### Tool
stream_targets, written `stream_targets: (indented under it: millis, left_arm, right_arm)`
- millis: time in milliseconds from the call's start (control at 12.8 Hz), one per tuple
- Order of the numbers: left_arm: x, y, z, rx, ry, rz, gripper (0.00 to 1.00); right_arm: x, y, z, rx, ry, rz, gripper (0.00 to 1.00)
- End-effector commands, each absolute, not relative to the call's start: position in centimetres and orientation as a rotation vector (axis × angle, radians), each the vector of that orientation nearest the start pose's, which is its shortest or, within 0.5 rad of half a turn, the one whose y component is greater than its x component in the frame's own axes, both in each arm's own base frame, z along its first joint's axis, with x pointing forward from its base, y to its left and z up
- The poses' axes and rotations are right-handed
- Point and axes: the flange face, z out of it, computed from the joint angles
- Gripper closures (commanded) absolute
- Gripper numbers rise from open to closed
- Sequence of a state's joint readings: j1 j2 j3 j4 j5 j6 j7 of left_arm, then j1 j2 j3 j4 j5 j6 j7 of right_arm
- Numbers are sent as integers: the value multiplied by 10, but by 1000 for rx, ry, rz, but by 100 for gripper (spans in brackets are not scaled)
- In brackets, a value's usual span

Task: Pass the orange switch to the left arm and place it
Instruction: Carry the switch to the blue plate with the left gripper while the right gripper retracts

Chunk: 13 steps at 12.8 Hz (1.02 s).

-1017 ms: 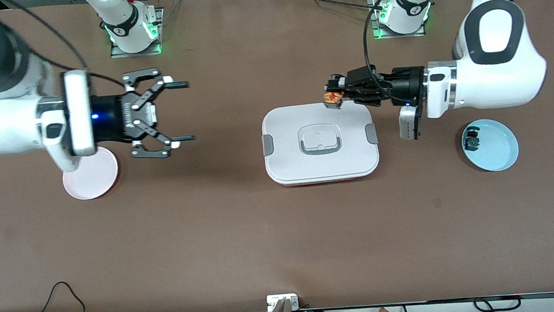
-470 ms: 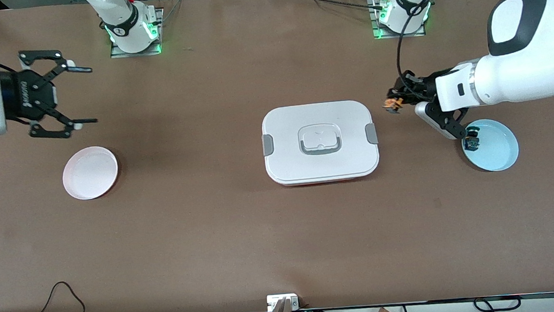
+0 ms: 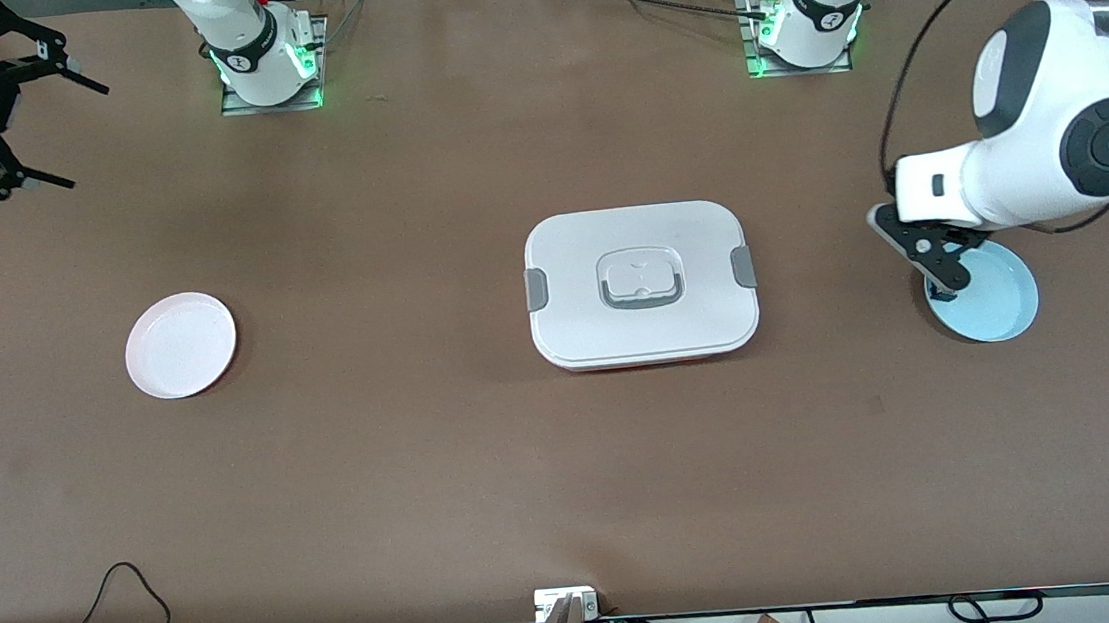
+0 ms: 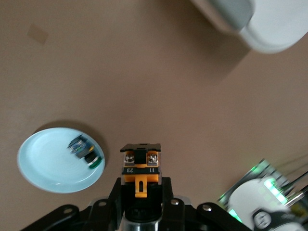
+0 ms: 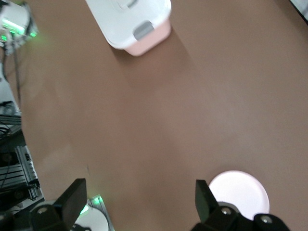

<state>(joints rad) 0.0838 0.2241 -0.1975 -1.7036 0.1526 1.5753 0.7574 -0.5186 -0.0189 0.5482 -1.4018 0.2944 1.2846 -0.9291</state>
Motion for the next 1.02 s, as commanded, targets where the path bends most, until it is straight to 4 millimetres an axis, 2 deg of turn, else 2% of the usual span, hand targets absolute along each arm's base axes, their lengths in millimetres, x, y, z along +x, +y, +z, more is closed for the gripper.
stream_targets:
  millis: [0, 78, 313, 470, 626, 783, 939]
  left_arm:
    - [600, 17, 416, -2637, 1554, 594, 91]
    - [604, 44, 403, -2599, 1622, 602, 91]
    - [607, 118, 356, -2433, 1936, 538, 91]
    - [601, 148, 317, -2401, 2029, 496, 91]
    - [591, 163, 283, -2415, 2053, 478, 91]
    - [585, 180, 256, -2378, 2126, 432, 91]
    - [587, 185, 236, -2351, 2162, 385, 91]
  right_arm:
    - [510, 57, 682, -2642, -1333, 68, 0]
    - [511, 56, 680, -2690, -1319, 86, 0]
    - [514, 79, 664, -2889, -1174, 153, 0]
    - [524, 74, 640, -2930, -1060, 139, 0]
    - [541, 51, 619, -2938, -985, 112, 0]
    - [556, 48, 602, -2942, -1007, 99, 0]
    - [566, 50, 590, -2966, -1005, 48, 0]
